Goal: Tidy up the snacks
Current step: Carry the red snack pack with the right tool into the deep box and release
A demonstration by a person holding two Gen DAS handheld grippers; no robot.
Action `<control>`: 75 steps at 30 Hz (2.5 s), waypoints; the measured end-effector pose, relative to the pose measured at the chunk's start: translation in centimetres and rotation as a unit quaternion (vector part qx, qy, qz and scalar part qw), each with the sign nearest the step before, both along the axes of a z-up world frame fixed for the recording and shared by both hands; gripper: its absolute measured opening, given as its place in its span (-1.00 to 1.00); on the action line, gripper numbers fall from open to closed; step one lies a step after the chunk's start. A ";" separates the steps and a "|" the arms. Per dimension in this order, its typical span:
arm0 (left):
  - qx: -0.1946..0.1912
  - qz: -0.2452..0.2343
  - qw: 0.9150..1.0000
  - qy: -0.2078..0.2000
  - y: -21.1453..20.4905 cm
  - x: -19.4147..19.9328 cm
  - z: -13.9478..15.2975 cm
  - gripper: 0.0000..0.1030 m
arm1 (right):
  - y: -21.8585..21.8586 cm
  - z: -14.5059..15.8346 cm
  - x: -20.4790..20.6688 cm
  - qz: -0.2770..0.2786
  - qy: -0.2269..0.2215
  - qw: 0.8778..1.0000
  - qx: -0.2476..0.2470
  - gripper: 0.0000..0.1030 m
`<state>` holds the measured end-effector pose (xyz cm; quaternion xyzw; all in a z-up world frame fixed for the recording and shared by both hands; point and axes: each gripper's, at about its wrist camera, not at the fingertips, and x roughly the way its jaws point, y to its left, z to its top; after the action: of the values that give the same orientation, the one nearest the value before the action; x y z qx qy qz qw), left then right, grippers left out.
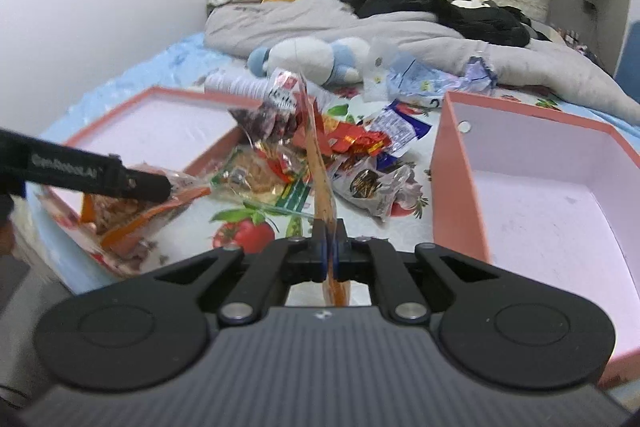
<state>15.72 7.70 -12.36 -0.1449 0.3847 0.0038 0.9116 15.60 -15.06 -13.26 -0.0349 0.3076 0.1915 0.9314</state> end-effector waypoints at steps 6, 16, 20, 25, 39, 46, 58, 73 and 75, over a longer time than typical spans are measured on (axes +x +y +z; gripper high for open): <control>0.013 -0.028 0.999 -0.023 -2.4 -2.1 2.7 0.20 | -2.5 2.3 -2.6 -0.032 -0.014 0.999 0.038 -0.89; -0.003 -0.050 0.997 -0.054 -5.8 -5.5 5.8 0.20 | -6.1 4.5 -5.9 -0.074 -0.022 0.995 0.064 -0.89; -0.005 -0.071 0.995 -0.064 -7.5 -5.6 6.4 0.20 | -7.5 5.1 -6.9 -0.096 -0.032 0.993 0.065 -0.89; -0.013 -0.112 0.991 -0.074 -10.6 -4.5 6.8 0.20 | -9.2 5.6 -7.6 -0.120 -0.059 0.990 0.039 -0.89; 0.051 -0.236 0.962 -0.125 -21.9 3.5 9.2 0.20 | -16.4 5.7 -1.4 -0.206 -0.068 0.975 0.042 -0.90; 0.050 -0.264 0.961 -0.068 -26.0 11.5 6.8 0.20 | -19.4 3.6 4.6 -0.190 0.006 0.980 0.057 -0.90; 0.036 -0.277 0.959 0.040 -28.7 17.8 3.1 0.24 | -22.2 -0.6 7.6 -0.192 0.108 0.974 0.057 -0.86; 0.049 -0.271 0.961 -0.008 -25.3 13.0 5.2 0.66 | -19.6 1.3 5.2 -0.186 0.055 0.980 0.051 -0.85; 0.063 -0.266 0.962 -0.020 -24.7 11.9 5.6 0.67 | -18.8 1.5 4.8 -0.180 0.049 0.981 0.052 -0.85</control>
<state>27.66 -17.04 -6.77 0.0205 0.3896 -0.2177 0.8946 20.45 -33.88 -11.80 0.0788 0.3438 0.0381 0.9349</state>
